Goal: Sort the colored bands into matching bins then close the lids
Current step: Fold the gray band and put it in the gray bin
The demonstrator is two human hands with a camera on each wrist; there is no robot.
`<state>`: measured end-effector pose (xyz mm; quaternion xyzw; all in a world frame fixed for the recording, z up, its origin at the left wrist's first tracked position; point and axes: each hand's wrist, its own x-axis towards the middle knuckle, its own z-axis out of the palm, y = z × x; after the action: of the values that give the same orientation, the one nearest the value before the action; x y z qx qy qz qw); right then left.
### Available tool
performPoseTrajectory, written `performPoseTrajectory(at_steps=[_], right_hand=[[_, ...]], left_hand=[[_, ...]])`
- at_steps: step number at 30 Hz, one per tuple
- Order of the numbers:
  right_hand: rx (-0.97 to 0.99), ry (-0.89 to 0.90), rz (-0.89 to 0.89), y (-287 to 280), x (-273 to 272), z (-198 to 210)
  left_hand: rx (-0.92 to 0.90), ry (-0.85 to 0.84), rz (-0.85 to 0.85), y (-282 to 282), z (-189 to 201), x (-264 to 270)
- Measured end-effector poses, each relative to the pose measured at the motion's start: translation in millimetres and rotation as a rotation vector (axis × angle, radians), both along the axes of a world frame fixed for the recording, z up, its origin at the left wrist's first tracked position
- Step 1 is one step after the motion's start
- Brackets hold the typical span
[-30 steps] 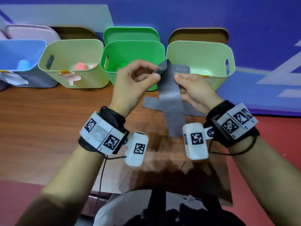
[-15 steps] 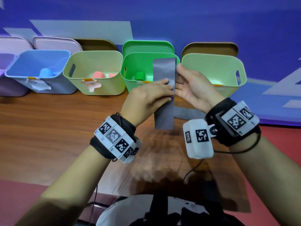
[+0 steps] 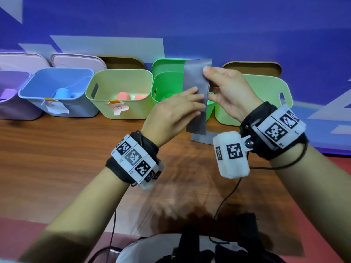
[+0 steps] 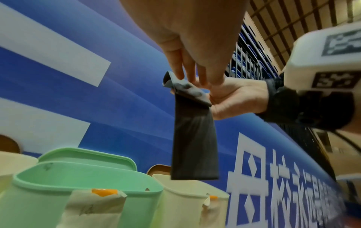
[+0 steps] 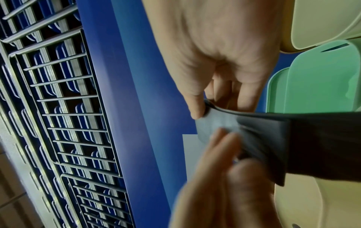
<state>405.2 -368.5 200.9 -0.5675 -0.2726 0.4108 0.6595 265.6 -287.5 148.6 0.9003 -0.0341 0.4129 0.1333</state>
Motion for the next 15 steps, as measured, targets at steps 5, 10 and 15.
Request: performPoseTrajectory(at_steps=[5,10,15], right_hand=[[0.028,-0.021,-0.034,8,9,25],[0.054,-0.038,-0.015,17,9,48],[0.034,-0.076,-0.043,23,7,54]], left_hand=[[-0.509,-0.204,0.213,13,34,0],[-1.104,0.255,0.022,24,46,13],[-1.287,0.258,-0.152,18,54,14]])
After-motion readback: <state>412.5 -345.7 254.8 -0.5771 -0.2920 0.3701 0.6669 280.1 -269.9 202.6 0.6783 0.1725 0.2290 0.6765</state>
